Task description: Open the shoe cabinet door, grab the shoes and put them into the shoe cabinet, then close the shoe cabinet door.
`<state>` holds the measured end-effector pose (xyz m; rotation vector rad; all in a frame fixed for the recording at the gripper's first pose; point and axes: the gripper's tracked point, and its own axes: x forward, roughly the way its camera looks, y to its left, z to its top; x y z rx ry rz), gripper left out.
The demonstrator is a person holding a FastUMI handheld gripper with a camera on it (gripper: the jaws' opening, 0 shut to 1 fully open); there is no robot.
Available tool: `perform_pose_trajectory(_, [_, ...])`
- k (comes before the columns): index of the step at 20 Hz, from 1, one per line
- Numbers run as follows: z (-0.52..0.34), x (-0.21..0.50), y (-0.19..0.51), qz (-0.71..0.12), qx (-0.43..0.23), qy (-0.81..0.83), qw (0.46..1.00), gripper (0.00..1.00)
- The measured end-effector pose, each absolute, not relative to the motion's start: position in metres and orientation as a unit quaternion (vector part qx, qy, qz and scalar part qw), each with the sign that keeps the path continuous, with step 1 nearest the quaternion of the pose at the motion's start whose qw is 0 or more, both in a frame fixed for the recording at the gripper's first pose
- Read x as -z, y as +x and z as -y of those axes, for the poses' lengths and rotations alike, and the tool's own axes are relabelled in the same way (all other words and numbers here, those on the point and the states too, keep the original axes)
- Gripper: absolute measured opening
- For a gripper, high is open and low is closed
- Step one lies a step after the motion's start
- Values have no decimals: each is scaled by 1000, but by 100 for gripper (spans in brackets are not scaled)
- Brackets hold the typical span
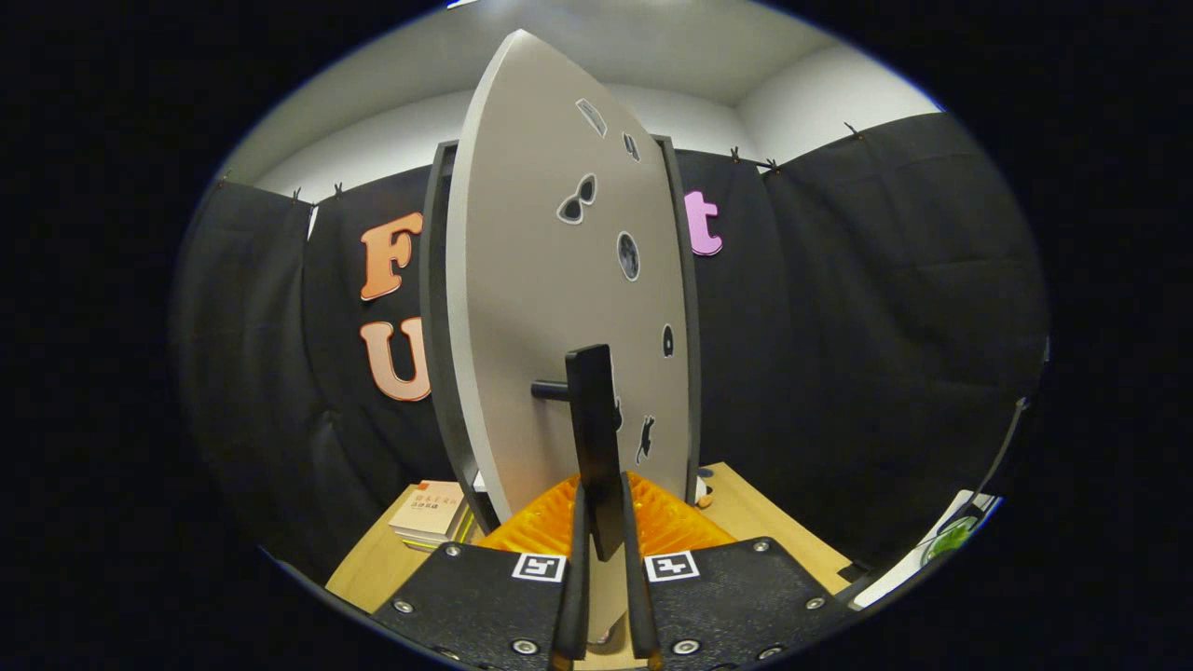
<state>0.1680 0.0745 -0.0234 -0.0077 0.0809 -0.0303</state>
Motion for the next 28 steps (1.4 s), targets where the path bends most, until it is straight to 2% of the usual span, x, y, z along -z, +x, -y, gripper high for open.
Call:
perform_pose_trajectory(6, [-54,21,169,-33,41,-4,999,17])
perform_pose_trajectory(9, [-49,19,170,-26,33,-10,999,16])
perform_pose_trajectory(13, [-46,18,171,-25,31,-7,999,9])
perform_pose_trajectory(28, [-37,19,172,-28,38,-3,999,10])
